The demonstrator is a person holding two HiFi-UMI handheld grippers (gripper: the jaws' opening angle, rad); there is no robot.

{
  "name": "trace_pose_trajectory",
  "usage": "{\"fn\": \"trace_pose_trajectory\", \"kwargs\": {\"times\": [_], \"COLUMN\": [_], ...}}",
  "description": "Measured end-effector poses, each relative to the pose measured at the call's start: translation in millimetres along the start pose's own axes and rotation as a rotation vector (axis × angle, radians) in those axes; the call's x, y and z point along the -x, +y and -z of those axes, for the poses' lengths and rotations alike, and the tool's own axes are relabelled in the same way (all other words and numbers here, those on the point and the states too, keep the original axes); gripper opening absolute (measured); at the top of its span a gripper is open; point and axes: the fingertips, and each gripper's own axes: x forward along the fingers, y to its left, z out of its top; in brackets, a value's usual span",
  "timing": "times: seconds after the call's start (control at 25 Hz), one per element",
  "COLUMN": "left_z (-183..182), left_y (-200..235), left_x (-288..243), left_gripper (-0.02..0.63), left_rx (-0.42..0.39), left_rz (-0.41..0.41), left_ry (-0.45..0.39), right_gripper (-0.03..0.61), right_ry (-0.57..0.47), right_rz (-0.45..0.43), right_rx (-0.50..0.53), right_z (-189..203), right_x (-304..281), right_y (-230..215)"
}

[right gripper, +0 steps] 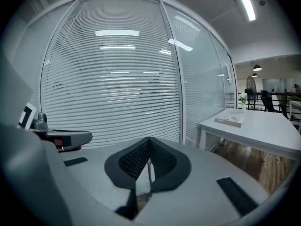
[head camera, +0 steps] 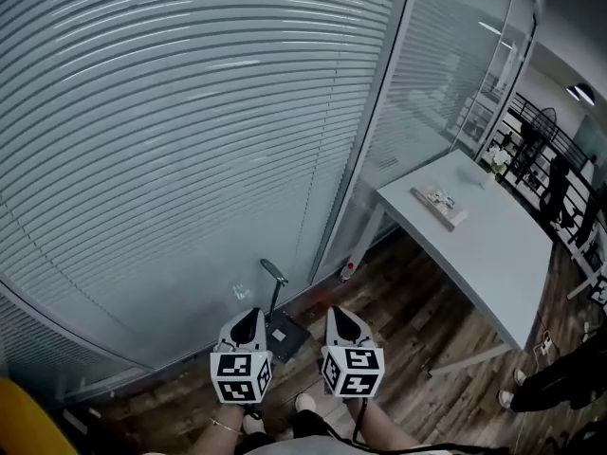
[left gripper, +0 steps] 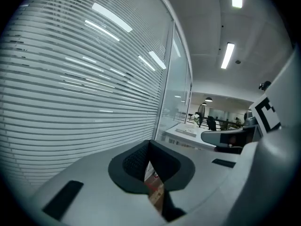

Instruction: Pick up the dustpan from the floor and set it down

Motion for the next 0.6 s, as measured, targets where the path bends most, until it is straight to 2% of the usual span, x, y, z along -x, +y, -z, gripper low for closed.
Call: {"fn": "trace_pose_trajectory", "kwargs": {"times": [0.2, 0.6], "left_z": [2.4, 40.3], "left_y": [1.7, 18.6], "left_x": [-8.7, -4.5], "left_gripper": [0.017, 0.017], "left_rx": [0.006, 0.035], "left_rz": [-0.043, -0.132], "left_ry": [-0.005, 0.09], "right_gripper": [0.032, 0.032], "right_ry": [0.014, 0.122], "right_rz": [-0.046, -0.108], "right_rx": [0.014, 0.005], "right_z": [-0.3, 36.6], "right_x": [-17.6, -33.7], "right_y": [-2.5, 2.0]}}
